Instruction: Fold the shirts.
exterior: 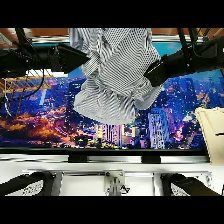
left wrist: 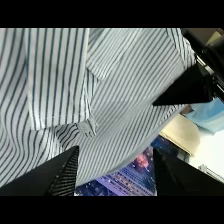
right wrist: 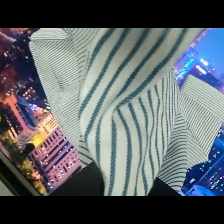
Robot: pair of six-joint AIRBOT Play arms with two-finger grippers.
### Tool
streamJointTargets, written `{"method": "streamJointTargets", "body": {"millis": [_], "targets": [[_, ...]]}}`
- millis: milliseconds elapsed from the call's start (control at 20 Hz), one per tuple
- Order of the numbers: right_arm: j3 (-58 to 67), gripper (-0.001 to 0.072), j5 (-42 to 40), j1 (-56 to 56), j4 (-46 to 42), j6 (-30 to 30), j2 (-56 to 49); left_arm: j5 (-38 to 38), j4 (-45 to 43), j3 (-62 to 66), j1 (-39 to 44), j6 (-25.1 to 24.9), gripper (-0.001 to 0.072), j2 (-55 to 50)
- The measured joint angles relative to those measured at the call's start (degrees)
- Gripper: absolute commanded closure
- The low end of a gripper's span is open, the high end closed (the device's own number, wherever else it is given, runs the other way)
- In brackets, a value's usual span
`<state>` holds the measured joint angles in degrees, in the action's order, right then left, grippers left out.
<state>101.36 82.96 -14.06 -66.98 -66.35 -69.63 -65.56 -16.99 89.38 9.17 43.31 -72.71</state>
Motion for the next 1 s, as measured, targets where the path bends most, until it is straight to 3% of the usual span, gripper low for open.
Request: {"method": "streamJointTargets", "body": {"millis": [350, 550, 1000], "targets": [[10.8, 0.0618, -1.55, 2.95, -13.68, -12.04, 0.39, 1.73, 0.0, 10.23, -6.25, 1.77, 0.0169, 1.22], [15.98, 0.0618, -1.84, 13.62, -18.14, -18.67, 0.87, 1.49, -0.09, 12.79, -8.87, 3.28, 0.017, 2.19], [17.88, 0.0618, 0.55, 41.66, -20.31, -25.4, 1.07, -2.34, -0.2, 12.72, -9.84, 4.11, 0.0171, 2.25]]}}
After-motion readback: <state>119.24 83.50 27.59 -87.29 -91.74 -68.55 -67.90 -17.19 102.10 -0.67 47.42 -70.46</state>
